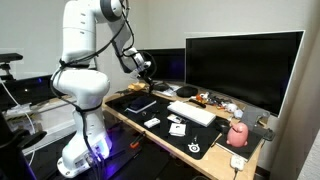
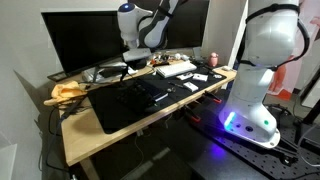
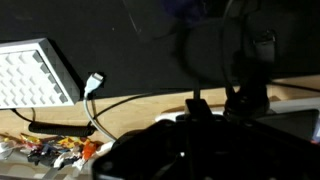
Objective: Pull the cable to the right
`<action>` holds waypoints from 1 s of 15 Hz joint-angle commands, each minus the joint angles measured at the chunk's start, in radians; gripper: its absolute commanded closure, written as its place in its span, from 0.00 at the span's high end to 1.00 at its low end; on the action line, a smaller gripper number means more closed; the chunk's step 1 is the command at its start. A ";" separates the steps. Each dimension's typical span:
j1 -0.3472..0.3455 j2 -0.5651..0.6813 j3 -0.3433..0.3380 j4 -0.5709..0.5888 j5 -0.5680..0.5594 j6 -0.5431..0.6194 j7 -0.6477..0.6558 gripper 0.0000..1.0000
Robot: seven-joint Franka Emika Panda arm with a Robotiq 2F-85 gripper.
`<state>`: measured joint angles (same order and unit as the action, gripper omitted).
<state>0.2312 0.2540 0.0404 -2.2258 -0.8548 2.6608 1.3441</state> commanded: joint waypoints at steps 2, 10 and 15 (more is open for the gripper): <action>0.054 0.166 0.016 0.111 0.031 -0.072 -0.003 0.01; 0.125 0.152 0.085 0.076 0.245 -0.072 -0.140 0.01; 0.176 0.161 0.080 0.100 0.378 -0.149 -0.247 0.01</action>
<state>0.3805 0.4376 0.1276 -2.1283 -0.5382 2.5767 1.1544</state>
